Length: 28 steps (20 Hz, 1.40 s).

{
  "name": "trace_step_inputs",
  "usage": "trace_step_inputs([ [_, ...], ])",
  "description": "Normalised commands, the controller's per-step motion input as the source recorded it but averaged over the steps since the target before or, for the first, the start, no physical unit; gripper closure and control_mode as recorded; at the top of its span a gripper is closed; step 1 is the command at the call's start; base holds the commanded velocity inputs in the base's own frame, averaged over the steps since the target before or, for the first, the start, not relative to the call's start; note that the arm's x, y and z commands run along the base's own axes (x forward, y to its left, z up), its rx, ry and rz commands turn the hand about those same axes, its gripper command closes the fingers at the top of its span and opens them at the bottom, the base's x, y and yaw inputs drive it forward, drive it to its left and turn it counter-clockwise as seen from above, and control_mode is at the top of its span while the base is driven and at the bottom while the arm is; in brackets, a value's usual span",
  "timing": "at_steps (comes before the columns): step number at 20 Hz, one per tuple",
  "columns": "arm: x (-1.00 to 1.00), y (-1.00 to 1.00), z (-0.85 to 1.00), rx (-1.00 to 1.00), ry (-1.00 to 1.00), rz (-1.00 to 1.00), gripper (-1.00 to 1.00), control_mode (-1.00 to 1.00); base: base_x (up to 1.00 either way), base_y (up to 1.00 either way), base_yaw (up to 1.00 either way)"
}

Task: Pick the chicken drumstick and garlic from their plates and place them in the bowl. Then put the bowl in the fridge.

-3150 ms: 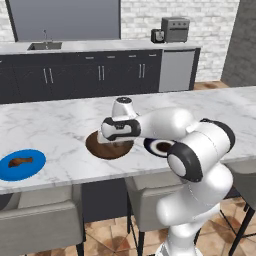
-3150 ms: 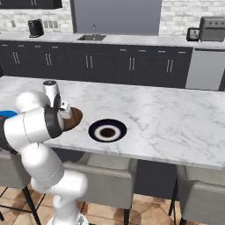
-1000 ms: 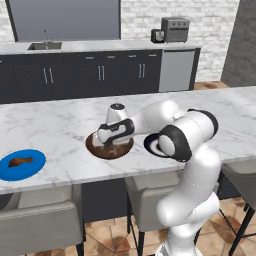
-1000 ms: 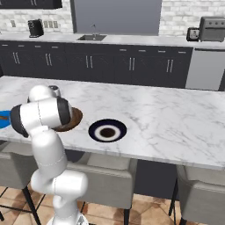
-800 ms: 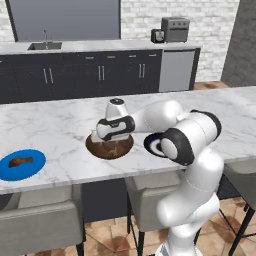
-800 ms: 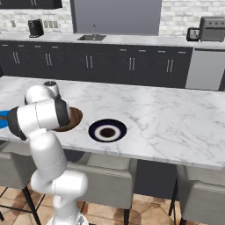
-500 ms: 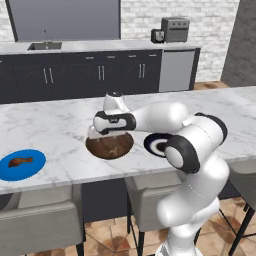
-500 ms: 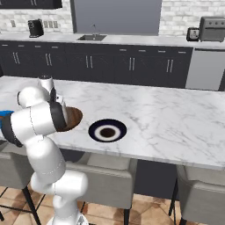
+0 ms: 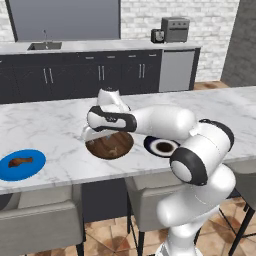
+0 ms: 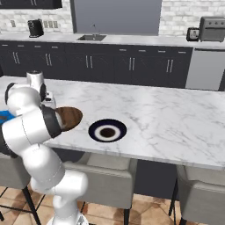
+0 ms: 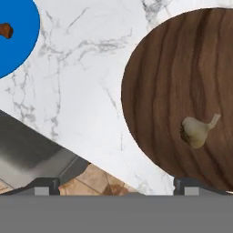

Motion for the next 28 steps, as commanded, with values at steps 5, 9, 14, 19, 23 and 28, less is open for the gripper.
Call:
trace_step_inputs([
  [5,-0.42,0.0,0.03,-0.02,-0.01,0.08,-1.0,-1.0,0.0,0.0,0.0],
  [9,-0.02,0.0,0.0,0.0,-0.01,0.0,-1.0,-1.0,0.0,0.0,0.0],
  [14,0.0,0.0,0.0,0.0,0.0,0.0,-1.0,-1.0,0.0,0.0,0.0],
  [19,0.0,0.0,0.0,0.0,0.0,0.0,-1.0,-1.0,0.0,0.0,0.0],
  [23,0.0,0.0,0.0,0.0,0.0,0.0,-1.0,1.0,0.0,0.0,0.0],
  [28,0.0,0.0,0.0,0.0,0.0,0.0,-1.0,1.0,0.0,0.0,0.0],
])
